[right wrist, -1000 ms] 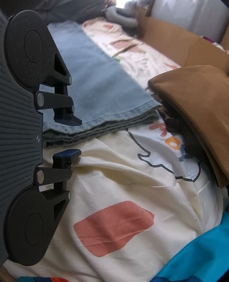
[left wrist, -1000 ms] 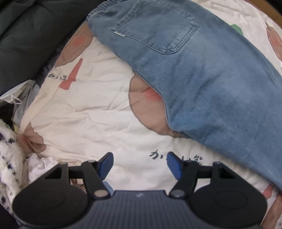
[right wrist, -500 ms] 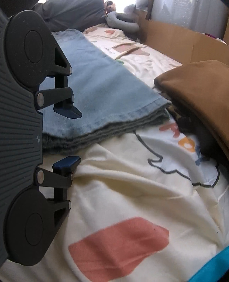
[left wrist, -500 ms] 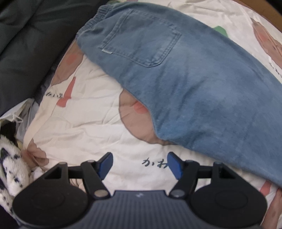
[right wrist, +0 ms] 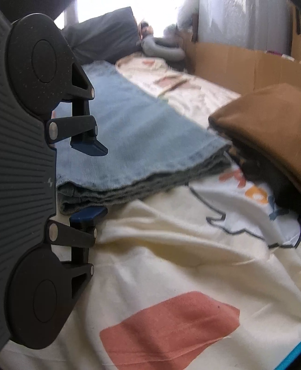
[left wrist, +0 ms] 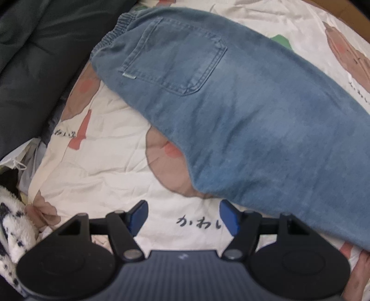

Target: Fold clothes

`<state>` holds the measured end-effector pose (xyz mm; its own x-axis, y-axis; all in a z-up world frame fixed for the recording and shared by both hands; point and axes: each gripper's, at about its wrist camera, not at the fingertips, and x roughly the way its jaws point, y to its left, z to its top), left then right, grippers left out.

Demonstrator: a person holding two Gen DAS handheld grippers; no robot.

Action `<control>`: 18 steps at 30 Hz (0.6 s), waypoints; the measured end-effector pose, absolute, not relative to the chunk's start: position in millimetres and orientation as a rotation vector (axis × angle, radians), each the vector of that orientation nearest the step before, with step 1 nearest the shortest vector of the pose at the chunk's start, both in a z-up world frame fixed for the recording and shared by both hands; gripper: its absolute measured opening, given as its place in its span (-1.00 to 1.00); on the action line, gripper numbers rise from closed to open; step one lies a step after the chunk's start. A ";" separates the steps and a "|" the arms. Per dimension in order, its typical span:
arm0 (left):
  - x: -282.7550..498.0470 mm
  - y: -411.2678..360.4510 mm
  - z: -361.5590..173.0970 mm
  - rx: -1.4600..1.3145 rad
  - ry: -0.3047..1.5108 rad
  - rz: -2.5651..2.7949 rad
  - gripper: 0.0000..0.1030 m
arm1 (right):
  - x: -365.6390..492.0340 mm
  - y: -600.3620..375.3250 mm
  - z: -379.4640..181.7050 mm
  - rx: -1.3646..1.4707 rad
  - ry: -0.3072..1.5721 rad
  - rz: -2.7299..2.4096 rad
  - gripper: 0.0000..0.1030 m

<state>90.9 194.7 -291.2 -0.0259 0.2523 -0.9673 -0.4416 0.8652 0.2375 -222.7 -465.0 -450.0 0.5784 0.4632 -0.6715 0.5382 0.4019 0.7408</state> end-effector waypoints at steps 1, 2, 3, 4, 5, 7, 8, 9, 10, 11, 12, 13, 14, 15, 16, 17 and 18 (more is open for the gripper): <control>92.7 194.0 -290.8 -0.157 1.496 0.556 0.38 | -223.0 -464.7 -448.3 1.237 1.003 -0.043 0.03; 94.0 193.6 -290.3 -0.155 1.494 0.554 0.38 | -223.3 -464.4 -446.6 1.257 0.985 -0.027 0.03; 95.1 193.3 -289.7 -0.151 1.493 0.553 0.38 | -223.3 -464.1 -445.4 1.271 0.970 -0.016 0.03; 95.8 193.2 -288.9 -0.149 1.492 0.551 0.38 | -222.9 -463.9 -444.8 1.278 0.960 -0.012 0.03; 96.1 193.4 -287.8 -0.149 1.490 0.550 0.38 | -222.1 -463.7 -444.8 1.283 0.955 -0.013 0.04; 95.9 194.1 -285.6 -0.150 1.487 0.551 0.38 | -219.4 -463.7 -448.0 1.282 0.964 -0.034 0.03; 95.6 194.8 -284.4 -0.149 1.486 0.553 0.38 | -218.1 -463.6 -450.2 1.281 0.969 -0.043 0.04; 94.7 196.0 -283.0 -0.150 1.484 0.557 0.38 | -217.0 -463.7 -452.6 1.284 0.971 -0.051 0.04; 93.6 197.6 -281.6 -0.152 1.483 0.562 0.38 | -216.1 -464.0 -455.2 1.291 0.966 -0.057 0.04; 91.9 199.3 -279.8 -0.153 1.481 0.566 0.38 | -215.4 -464.3 -457.7 1.299 0.960 -0.061 0.04; 90.0 201.0 -277.7 -0.154 1.479 0.569 0.38 | -215.1 -464.8 -460.4 1.309 0.952 -0.065 0.03; 88.0 202.8 -275.3 -0.155 1.476 0.573 0.38 | -214.3 -465.1 -463.3 1.321 0.945 -0.068 0.04; 86.1 204.8 -272.8 -0.156 1.472 0.577 0.38 | -212.7 -465.2 -466.3 1.333 0.938 -0.072 0.04; 83.7 207.5 -270.4 -0.159 1.469 0.583 0.38 | -210.2 -465.7 -467.7 1.337 0.933 -0.072 0.04; 81.2 210.4 -268.5 -0.161 1.466 0.591 0.39 | -206.6 -466.7 -467.2 1.331 0.929 -0.069 0.03; 78.8 213.2 -267.0 -0.162 1.466 0.600 0.39 | -203.0 -467.8 -466.6 1.325 0.924 -0.066 0.03; 76.4 215.7 -266.0 -0.162 1.467 0.608 0.39 | -199.3 -468.8 -466.0 1.319 0.920 -0.063 0.03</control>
